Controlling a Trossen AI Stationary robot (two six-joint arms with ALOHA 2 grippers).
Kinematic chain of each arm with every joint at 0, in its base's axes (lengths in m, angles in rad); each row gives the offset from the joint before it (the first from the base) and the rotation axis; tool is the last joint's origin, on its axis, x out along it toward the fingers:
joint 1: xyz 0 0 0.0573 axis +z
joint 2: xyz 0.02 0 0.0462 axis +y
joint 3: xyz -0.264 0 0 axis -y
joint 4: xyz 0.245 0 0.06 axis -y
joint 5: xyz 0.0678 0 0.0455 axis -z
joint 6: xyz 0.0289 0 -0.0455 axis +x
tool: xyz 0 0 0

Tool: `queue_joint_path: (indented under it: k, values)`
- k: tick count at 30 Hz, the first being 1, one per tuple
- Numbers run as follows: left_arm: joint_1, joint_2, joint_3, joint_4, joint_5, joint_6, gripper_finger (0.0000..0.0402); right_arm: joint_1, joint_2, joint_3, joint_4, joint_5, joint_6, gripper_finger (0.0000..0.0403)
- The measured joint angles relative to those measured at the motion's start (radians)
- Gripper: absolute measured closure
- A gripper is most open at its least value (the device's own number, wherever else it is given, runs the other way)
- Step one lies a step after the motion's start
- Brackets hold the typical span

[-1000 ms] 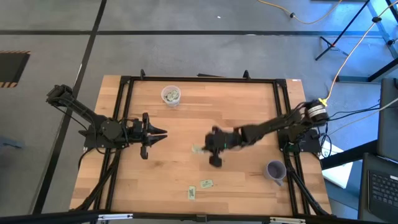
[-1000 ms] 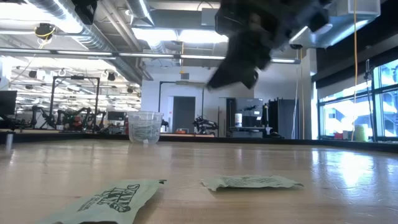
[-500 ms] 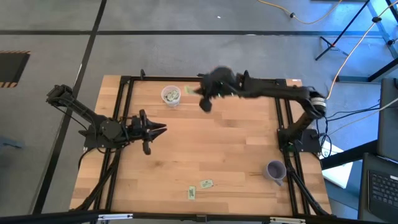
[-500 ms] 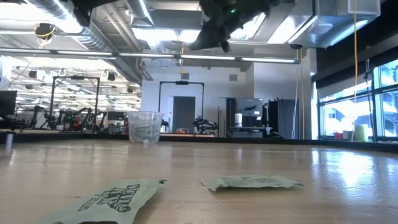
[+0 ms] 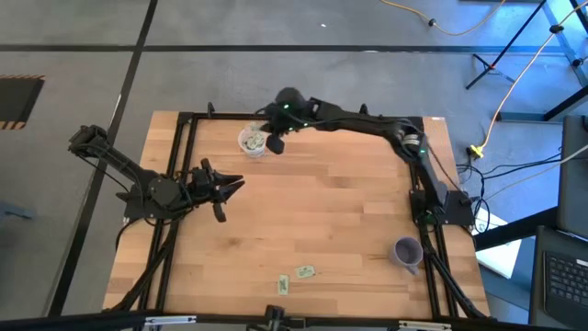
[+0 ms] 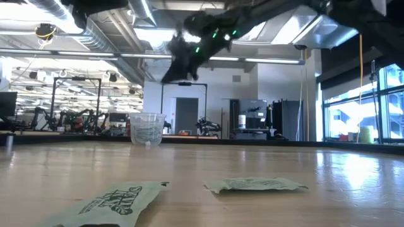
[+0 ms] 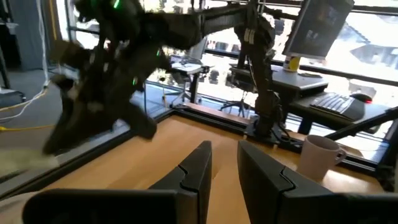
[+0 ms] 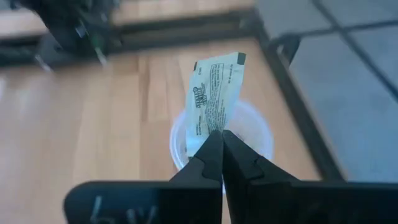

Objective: Pick and place items into bin
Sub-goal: Put the stevia packet into the transparent bin

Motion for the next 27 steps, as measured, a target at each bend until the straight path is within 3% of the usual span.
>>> queue_joint_path:
  k: [10, 27]
  values:
    - [0.0, 0.0, 0.0, 0.0, -0.009, 0.0, 0.0329, -0.001, 0.168, 0.087, -0.037, 0.014, -0.043, 0.0403]
    - [0.0, 0.0, 0.0, 0.0, -0.033, 0.001, 0.0329, -0.001, 0.199, 0.09, -0.014, 0.013, -0.072, 0.0366]
